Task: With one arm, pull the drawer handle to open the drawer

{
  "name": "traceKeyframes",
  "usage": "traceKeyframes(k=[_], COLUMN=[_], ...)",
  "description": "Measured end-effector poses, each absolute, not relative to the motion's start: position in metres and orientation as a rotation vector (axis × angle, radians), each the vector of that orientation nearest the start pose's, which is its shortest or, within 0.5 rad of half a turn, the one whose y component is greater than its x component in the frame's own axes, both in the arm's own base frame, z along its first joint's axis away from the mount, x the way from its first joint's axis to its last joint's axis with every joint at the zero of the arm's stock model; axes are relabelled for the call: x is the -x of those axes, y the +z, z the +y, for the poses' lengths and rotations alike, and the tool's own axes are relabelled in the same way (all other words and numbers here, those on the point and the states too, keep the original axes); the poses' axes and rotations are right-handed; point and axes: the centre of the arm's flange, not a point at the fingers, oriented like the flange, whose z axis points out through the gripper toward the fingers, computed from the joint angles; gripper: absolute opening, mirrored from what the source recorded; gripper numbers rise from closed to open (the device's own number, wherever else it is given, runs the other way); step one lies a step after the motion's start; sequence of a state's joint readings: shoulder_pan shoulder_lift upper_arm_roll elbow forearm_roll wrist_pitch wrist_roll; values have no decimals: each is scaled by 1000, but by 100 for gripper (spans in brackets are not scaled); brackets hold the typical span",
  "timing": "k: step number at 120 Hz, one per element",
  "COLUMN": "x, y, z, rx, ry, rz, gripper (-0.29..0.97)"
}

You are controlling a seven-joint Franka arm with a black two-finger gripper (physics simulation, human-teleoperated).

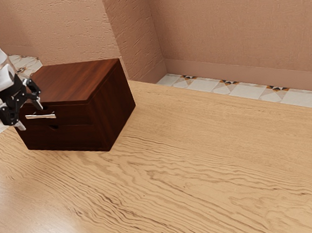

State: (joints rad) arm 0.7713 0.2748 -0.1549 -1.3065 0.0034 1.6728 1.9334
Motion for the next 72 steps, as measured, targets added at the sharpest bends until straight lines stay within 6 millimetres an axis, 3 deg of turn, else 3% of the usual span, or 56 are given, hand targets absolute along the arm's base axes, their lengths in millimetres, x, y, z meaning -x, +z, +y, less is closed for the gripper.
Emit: traceKeyframes(k=[36,72], x=[-522,-523], y=[581,581], z=[388,390], rx=[2380,2340], ry=[-88,-93], rz=[1905,1913], gripper=[67,41])
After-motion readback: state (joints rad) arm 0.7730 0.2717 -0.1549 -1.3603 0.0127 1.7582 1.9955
